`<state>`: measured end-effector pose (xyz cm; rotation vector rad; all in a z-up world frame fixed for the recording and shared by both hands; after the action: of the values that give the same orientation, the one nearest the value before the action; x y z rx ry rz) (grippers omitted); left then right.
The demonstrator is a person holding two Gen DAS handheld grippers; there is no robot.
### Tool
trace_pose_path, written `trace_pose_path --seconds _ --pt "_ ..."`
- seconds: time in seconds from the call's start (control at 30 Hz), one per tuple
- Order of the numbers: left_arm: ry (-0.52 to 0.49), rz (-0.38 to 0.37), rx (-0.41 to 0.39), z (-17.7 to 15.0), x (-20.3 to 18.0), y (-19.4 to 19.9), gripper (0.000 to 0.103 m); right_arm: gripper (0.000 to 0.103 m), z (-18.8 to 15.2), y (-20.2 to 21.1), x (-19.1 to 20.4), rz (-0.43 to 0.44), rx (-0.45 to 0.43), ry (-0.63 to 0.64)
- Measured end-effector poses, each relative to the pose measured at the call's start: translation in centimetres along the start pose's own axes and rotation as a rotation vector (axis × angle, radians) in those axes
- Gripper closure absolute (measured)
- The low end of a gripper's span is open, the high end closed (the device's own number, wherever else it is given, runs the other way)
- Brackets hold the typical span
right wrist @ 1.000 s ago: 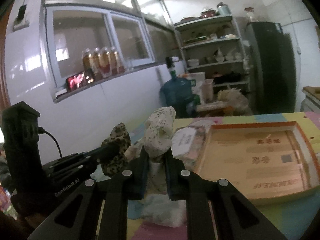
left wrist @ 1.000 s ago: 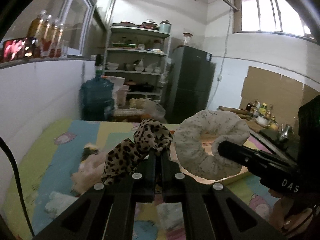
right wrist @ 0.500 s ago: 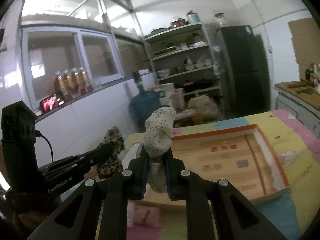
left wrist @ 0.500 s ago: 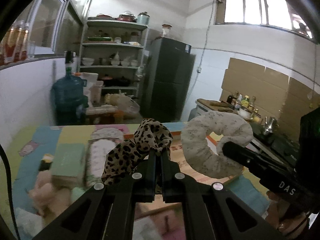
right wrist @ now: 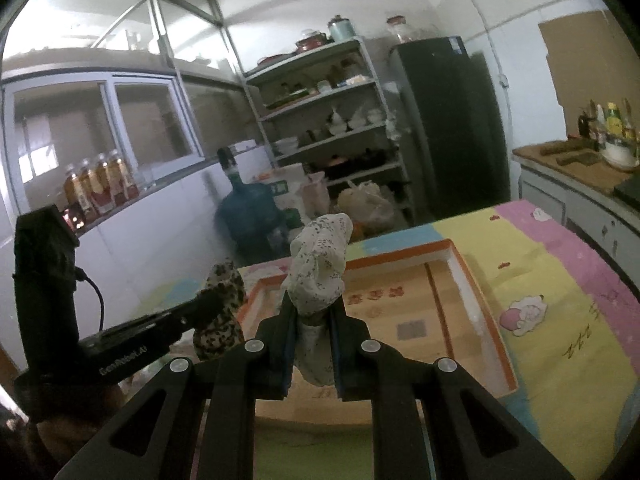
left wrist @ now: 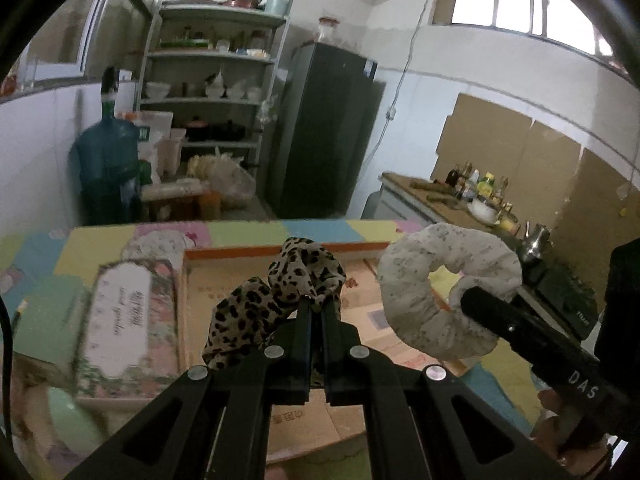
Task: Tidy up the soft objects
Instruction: 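Carry both scrunchies up and over to the orange-rimmed cardboard tray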
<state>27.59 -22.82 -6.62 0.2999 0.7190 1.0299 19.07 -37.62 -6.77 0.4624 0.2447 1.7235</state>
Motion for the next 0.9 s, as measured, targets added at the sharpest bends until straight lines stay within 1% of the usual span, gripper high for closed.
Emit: trace_pose_path --seconds 0.2,0.3,0.57,0.7,0.73,0.77,0.8,0.83,0.87,0.9 --pt "0.002 0.023 0.087 -1.4 -0.3 -4.0 0.099 0.088 -2.1 -2.6 -2.9 0.013 0.061 -0.072" --pt "0.001 0.027 0.118 -2.1 -0.7 -5.6 0.099 0.088 -3.0 -4.0 -3.9 0.021 0.096 -0.100" --pt "-0.002 0.034 0.177 -3.2 -1.3 -8.6 0.099 0.087 -4.4 -5.9 -6.3 0.022 0.148 -0.158" --pt "0.003 0.031 0.189 -3.5 -1.2 -9.4 0.098 0.083 -5.0 -6.3 -7.1 -0.011 0.171 -0.175" --pt "0.006 0.026 0.187 -3.5 -1.3 -9.5 0.098 0.078 -5.2 -6.3 -7.2 -0.012 0.175 -0.182" --pt "0.007 0.024 0.185 -3.4 -1.3 -9.5 0.095 0.074 -5.3 -6.3 -7.3 -0.018 0.178 -0.189" --pt "0.005 0.027 0.182 -3.4 -1.3 -9.5 0.088 0.072 -5.3 -6.2 -7.4 -0.030 0.176 -0.187" --pt "0.001 0.031 0.182 -3.4 -1.3 -9.5 0.083 0.066 -5.2 -6.0 -7.5 -0.039 0.170 -0.186" --pt "0.000 0.034 0.182 -3.4 -1.3 -9.4 0.067 0.064 -5.1 -5.9 -7.5 -0.039 0.163 -0.185" --pt "0.000 0.036 0.182 -3.3 -1.4 -9.4 0.054 0.060 -5.0 -5.7 -7.4 -0.039 0.157 -0.182"
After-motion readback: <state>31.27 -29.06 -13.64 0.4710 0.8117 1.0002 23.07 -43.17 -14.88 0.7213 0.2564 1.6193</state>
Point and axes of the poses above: each gripper's, at about its wrist camera, not at the fingertips, and y roughly against the way its jaws point, x to its left, z to its top, the point moved 9 cm from there along -y, roughly the way its jaws point, and after that the axes turned 12 degrees about y, right-handed, at the moved point
